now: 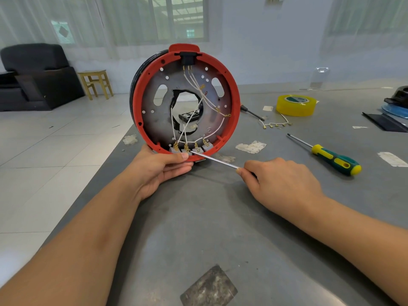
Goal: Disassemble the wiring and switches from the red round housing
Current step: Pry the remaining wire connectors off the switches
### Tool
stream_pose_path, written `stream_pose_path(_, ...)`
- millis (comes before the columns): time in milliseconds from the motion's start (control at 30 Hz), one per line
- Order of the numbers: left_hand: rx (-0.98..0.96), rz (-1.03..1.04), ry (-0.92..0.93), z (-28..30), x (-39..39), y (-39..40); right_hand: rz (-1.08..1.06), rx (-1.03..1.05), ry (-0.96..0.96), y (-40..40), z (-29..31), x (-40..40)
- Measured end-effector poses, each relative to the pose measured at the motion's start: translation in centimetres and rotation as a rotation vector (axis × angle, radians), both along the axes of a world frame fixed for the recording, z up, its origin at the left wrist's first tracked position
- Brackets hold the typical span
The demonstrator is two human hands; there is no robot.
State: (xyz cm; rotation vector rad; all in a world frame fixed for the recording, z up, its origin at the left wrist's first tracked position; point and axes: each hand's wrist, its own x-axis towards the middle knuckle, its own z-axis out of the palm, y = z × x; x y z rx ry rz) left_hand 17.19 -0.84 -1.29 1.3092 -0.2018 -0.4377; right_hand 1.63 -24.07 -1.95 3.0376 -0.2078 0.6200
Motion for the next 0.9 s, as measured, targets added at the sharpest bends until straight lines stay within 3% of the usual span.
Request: stream_pose_path(900,-0.036,0.048,0.024,-0.16,0.14,-0.22,-0.04,0.066,-0.007,0.08,-0.23,0.21)
